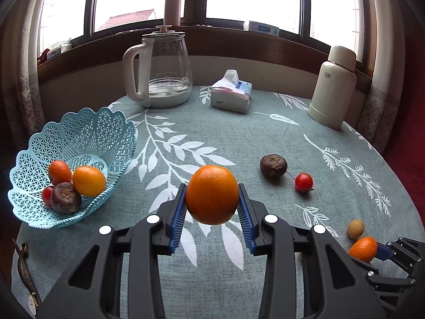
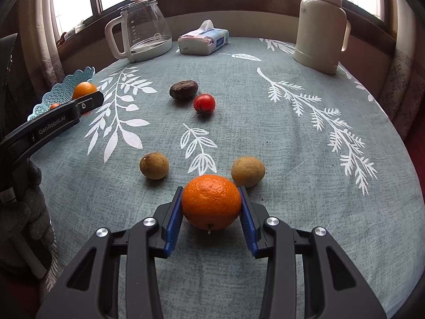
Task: Organize fruits
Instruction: 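Carry the orange into the blue basket with the left tool while the right tool carries its orange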
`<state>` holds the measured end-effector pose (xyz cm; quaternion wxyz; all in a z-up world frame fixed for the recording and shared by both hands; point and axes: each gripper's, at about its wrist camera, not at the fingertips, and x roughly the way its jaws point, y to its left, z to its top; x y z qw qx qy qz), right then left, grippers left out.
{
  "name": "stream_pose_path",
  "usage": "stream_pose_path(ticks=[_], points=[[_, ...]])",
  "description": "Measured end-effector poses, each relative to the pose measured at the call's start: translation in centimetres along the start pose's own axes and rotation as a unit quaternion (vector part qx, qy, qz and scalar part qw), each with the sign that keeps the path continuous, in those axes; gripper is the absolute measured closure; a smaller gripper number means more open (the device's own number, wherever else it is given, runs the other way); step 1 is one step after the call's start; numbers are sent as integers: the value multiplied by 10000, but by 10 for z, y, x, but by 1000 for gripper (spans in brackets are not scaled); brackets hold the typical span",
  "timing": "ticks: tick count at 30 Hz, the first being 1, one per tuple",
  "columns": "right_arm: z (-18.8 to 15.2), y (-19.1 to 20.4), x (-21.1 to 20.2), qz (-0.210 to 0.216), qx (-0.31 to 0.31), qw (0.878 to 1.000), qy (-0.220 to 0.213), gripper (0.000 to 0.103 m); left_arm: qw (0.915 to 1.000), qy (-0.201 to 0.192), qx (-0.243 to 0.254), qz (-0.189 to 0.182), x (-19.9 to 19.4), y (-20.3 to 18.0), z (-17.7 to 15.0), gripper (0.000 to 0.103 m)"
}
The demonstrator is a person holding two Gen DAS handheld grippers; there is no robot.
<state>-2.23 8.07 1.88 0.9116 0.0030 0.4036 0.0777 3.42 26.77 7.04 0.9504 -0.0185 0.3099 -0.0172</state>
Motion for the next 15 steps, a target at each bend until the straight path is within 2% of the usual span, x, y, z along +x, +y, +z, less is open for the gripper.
stream_pose_path(ticks=[15], points=[[6, 11, -3, 18, -78, 9999, -63, 63, 9968, -311, -441, 583, -21, 59, 14, 65]])
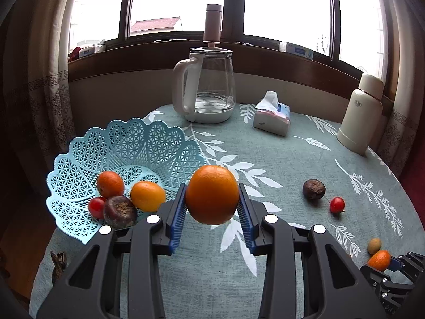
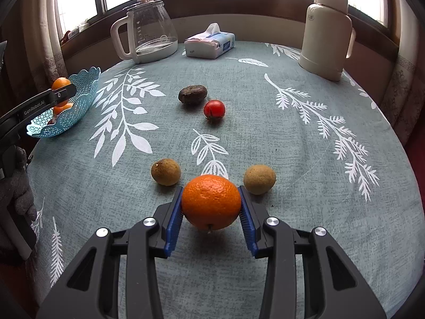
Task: Organize fruits
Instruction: 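Carry the orange into the blue basket with the left tool while the right tool carries its orange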
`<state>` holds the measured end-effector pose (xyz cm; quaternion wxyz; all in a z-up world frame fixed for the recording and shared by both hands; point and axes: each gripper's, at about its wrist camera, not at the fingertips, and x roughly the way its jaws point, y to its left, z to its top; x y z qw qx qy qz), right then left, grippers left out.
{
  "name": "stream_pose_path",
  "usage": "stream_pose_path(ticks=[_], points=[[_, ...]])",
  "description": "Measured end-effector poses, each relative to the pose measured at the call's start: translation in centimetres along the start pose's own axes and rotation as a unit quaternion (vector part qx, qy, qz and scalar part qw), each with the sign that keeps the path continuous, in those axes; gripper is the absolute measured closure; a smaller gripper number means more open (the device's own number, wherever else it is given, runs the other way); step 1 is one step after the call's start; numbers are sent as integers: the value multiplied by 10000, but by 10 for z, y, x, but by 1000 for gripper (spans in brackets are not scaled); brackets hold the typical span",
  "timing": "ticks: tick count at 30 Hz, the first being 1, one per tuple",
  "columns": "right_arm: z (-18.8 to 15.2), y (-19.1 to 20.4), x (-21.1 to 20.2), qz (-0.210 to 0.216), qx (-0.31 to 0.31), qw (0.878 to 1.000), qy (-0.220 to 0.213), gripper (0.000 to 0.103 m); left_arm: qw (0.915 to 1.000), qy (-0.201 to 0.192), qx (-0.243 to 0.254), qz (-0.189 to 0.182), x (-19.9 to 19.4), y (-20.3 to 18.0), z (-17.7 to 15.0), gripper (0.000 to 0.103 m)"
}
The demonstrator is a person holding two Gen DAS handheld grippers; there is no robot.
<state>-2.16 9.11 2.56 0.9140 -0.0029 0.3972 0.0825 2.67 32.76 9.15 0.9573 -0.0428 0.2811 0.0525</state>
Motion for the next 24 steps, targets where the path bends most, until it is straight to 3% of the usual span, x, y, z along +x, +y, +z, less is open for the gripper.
stream_pose_path(ticks=[10, 21, 24], points=[[5, -2, -1, 5, 60, 10000, -25, 63, 9988, -26, -281, 405, 3, 39, 4, 65], [7, 2, -3, 65, 63, 9999, -60, 63, 9967, 90, -530, 604, 15, 66, 4, 64], [8, 4, -3, 81, 58, 9999, -63, 63, 9954, 26, -713, 635, 13, 73, 2, 38]])
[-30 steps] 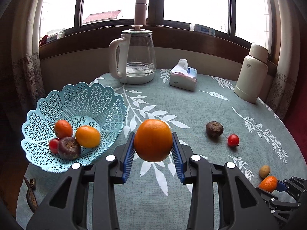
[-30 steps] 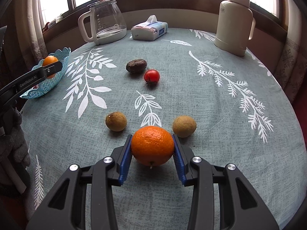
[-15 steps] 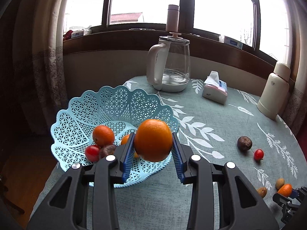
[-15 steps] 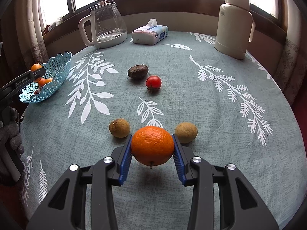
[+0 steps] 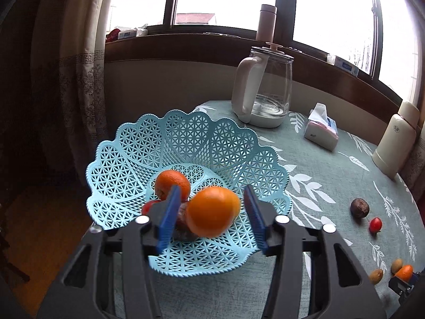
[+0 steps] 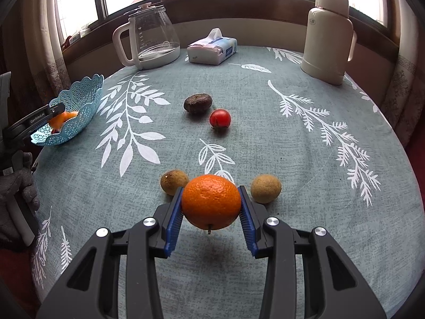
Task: Organize fruits
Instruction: 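Carry the orange into the blue basket with the left tool while the right tool carries its orange, then open the left tool to release the orange into the basket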
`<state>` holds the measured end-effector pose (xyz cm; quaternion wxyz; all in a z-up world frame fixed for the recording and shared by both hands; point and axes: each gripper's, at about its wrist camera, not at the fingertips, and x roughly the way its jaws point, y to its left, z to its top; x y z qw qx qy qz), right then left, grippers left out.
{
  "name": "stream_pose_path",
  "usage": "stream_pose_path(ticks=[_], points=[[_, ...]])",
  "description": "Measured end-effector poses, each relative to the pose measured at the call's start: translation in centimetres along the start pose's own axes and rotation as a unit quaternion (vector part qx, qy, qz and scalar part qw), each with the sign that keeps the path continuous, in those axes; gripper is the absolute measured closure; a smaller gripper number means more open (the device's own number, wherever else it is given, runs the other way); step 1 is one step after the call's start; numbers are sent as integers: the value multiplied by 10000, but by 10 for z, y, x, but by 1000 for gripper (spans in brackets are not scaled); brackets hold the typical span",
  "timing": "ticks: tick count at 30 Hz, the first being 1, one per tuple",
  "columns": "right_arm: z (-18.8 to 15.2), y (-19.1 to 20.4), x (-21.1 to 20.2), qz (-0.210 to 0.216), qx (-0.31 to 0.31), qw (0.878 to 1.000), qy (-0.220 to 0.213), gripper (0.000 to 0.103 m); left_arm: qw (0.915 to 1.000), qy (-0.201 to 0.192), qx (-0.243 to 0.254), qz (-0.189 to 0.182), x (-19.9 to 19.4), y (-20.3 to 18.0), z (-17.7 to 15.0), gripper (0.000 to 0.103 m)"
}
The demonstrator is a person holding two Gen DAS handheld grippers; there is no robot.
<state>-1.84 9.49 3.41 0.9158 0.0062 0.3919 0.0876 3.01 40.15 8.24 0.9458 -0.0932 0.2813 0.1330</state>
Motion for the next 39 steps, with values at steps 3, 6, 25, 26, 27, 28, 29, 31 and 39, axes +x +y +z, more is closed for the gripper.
stream_pose_path(ticks=[3, 6, 25, 26, 27, 28, 29, 31, 39], points=[[2, 2, 1, 27, -12, 10000, 3, 63, 9999, -157, -45, 54, -4, 4, 1, 34], [4, 5, 1, 63, -29, 10000, -3, 63, 9995, -256, -88, 178, -7, 7, 0, 34], [52, 61, 3, 631, -455, 9964, -321, 63, 9889, -766, -623, 1110, -24, 40, -4, 18], [55, 66, 4, 667, -489, 9960, -341, 63, 9879, -804, -626, 1165, -25, 39, -5, 17], [58, 71, 5, 709, -522, 9954, -365, 63, 9871, -849, -621, 1209, -26, 39, -5, 17], [62, 76, 6, 752, -553, 9949, -383, 63, 9863, -897, -613, 1243, -28, 38, -6, 15], [65, 81, 8, 793, -577, 9944, -396, 63, 9852, -948, -605, 1291, -29, 37, -6, 14], [72, 91, 11, 910, -616, 9931, -410, 63, 9833, -1032, -575, 1381, -32, 35, -7, 14], [99, 137, 26, 1297, -883, 9863, -514, 63, 9792, -1223, -486, 1546, -38, 30, -9, 14]])
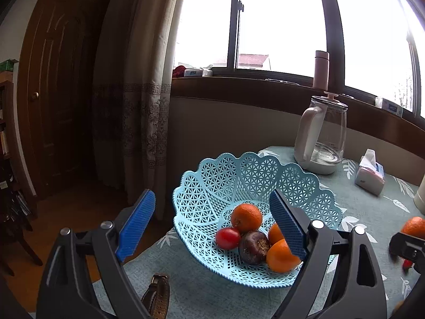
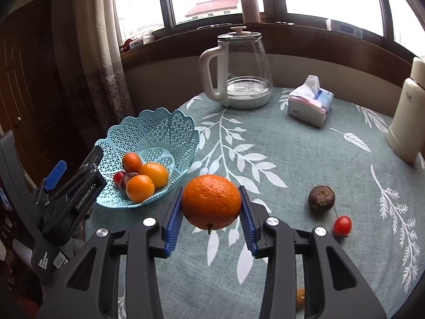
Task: Organize fruits
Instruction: 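Open the left tool to release the orange into the basket, then lower the navel orange into the blue basket and open the right tool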
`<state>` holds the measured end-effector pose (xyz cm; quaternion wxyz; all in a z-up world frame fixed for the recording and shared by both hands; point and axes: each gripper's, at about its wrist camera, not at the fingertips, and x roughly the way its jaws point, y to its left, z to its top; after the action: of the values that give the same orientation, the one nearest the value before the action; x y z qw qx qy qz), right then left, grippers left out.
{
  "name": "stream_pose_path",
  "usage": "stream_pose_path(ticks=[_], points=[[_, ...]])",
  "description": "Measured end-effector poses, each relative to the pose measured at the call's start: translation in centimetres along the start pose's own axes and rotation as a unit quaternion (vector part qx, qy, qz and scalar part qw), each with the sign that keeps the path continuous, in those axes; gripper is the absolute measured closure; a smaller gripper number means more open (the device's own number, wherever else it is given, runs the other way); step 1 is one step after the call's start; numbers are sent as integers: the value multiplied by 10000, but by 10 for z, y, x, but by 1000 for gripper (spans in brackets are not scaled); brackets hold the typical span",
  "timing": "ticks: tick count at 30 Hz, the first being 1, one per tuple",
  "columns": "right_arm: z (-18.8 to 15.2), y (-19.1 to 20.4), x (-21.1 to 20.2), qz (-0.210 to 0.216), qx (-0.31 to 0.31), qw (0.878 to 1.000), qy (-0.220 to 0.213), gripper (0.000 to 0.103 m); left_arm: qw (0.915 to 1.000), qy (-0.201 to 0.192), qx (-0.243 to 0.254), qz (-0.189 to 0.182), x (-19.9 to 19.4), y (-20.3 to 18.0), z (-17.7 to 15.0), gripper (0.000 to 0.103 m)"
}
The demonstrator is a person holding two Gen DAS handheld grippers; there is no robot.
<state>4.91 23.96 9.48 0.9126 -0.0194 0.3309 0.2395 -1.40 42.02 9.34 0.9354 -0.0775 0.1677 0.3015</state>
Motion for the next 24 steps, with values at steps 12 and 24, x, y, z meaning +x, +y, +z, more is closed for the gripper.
stream_pose_path(ticks=[12, 24], points=[[22, 32, 43, 353, -247, 9990, 128, 63, 9987, -96, -445, 250, -1, 17, 1, 14], [34, 43, 72, 513, -248, 9979, 300, 61, 9972, -167, -636, 345, -3, 25, 1, 14]])
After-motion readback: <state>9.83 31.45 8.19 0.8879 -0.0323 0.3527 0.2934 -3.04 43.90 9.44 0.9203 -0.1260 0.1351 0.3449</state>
